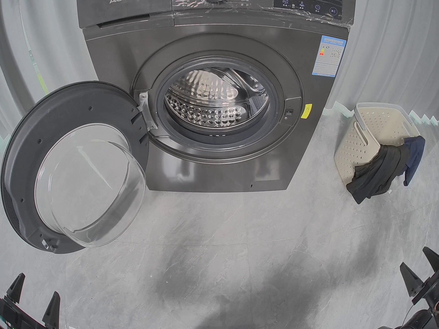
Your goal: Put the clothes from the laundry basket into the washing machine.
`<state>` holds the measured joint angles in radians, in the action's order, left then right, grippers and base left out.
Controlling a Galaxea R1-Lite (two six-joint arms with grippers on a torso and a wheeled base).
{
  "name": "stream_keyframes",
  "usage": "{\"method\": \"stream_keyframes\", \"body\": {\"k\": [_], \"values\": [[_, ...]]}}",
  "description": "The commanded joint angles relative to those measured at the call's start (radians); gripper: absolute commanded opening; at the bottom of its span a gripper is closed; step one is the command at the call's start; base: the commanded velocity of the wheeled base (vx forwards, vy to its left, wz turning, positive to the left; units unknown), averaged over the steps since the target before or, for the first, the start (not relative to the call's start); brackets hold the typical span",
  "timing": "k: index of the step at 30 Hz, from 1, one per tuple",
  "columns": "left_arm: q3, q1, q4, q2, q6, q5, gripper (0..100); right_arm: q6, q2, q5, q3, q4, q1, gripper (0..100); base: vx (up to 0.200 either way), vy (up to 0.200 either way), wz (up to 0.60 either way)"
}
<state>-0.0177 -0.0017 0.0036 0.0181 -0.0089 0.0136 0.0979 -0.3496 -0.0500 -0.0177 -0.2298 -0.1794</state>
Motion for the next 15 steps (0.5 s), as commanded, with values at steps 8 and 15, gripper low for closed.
{"method": "stream_keyframes", "body": {"k": [8, 15], "values": [[0.015, 0.0, 0.001, -0.018, -0.002, 0.0, 100, -0.055, 0.339, 0.067, 0.016, 0.185, 0.181, 100, 0.0, 0.0, 0.0], [0.015, 0.0, -0.001, -0.018, -0.003, -0.001, 100, -0.058, 0.34, 0.022, 0.016, 0.221, 0.178, 100, 0.0, -0.086, 0.0]]}}
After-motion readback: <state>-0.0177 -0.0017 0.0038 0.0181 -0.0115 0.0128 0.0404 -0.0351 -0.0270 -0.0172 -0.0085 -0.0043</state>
